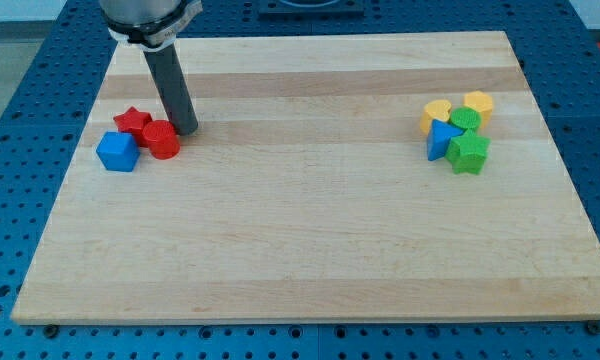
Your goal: Move the arm to the top left of the yellow hexagon
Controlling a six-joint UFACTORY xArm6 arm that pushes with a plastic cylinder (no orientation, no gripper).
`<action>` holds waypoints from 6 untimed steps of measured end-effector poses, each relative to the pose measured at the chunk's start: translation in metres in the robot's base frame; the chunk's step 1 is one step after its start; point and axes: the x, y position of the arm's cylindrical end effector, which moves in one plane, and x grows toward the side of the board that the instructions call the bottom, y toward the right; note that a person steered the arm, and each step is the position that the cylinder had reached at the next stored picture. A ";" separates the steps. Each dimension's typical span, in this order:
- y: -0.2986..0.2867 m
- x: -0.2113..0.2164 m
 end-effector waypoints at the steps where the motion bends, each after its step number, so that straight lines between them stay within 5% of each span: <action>1: 0.001 0.000; 3: 0.013 -0.027; 6: 0.178 -0.053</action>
